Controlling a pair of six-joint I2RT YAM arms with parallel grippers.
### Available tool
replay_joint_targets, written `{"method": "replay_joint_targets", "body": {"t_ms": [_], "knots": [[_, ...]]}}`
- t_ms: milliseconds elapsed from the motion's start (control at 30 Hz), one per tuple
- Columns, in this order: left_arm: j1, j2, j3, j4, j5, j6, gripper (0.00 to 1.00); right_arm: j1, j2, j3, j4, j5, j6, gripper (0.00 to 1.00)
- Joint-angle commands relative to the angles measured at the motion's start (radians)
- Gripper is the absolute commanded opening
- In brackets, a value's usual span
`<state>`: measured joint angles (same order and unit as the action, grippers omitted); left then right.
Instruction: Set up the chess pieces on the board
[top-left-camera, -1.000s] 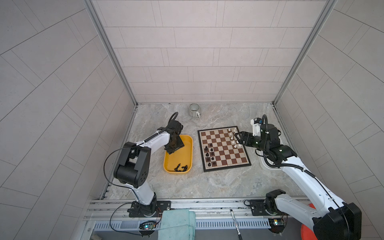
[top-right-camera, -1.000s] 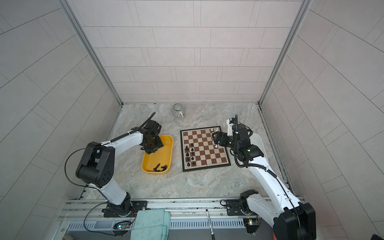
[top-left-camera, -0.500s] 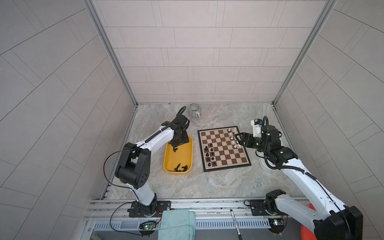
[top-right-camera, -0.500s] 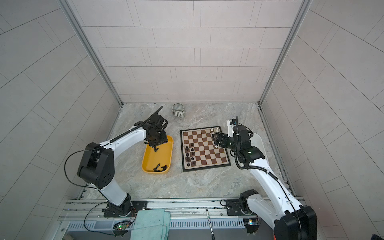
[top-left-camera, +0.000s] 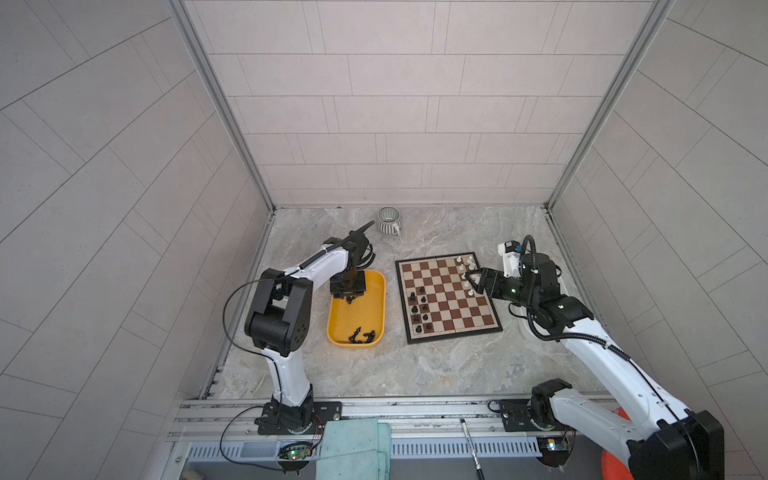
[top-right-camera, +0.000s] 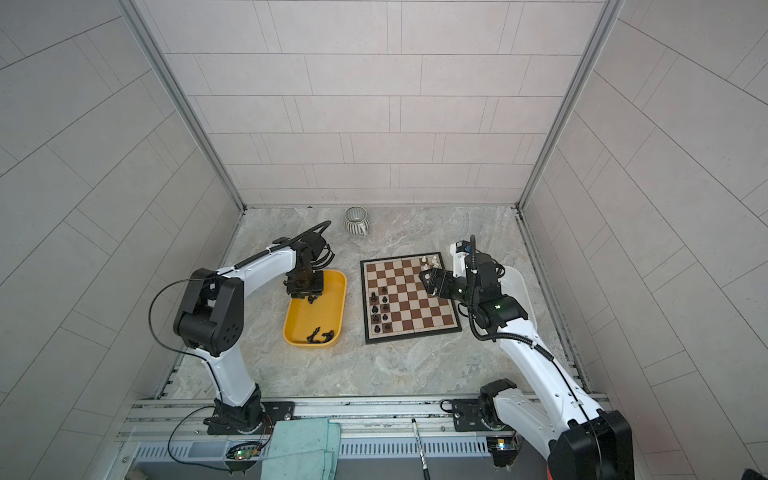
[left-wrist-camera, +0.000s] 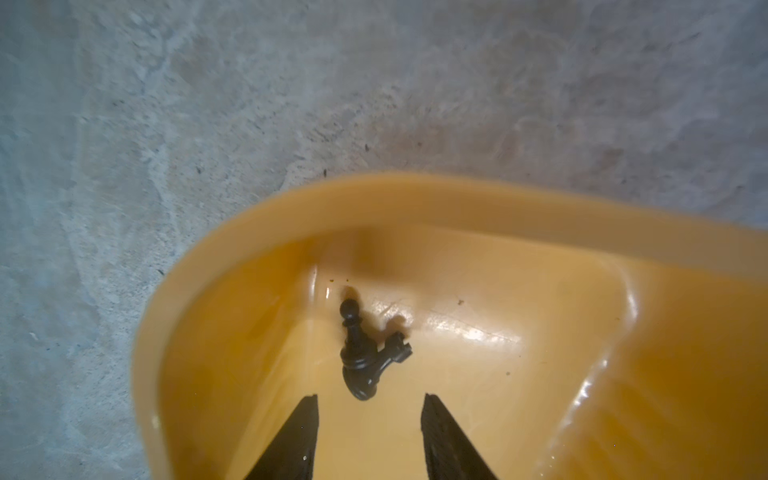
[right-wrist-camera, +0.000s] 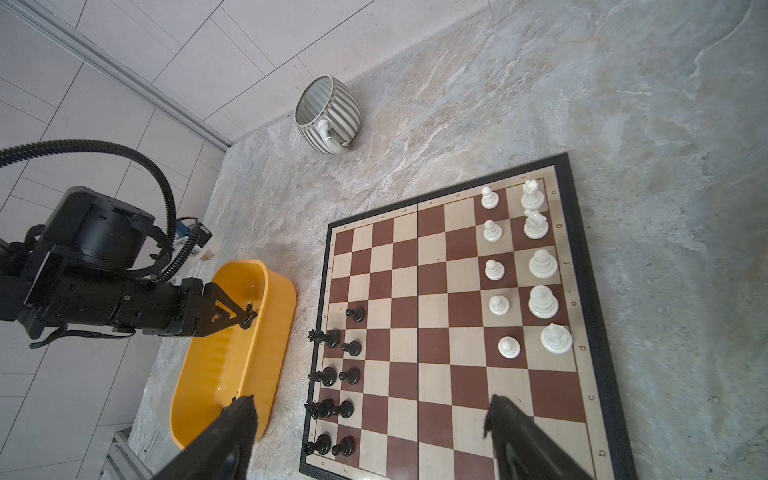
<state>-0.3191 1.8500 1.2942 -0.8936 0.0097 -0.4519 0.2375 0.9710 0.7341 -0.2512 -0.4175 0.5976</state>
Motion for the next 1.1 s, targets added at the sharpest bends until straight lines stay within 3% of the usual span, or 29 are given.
{"method": "replay_joint_targets", "body": {"t_ms": [0,600,867,1067], "knots": [[0.004,0.026,0.037,-0.047,-0.014,0.037,0.45,0.006,-0.015,0.0,0.008,-0.006,0.01,0.88],[0.012,0.107,0.041,-0.002,0.009,0.044,0.42,0.006,0.0,0.004,0.009,-0.001,0.011,0.89],[0.011,0.099,0.014,0.017,0.058,0.021,0.37,0.007,-0.013,0.007,0.004,0.006,0.009,0.89],[-0.008,0.053,-0.043,0.049,0.141,-0.071,0.27,0.007,-0.013,0.01,0.003,0.01,0.009,0.88]]}}
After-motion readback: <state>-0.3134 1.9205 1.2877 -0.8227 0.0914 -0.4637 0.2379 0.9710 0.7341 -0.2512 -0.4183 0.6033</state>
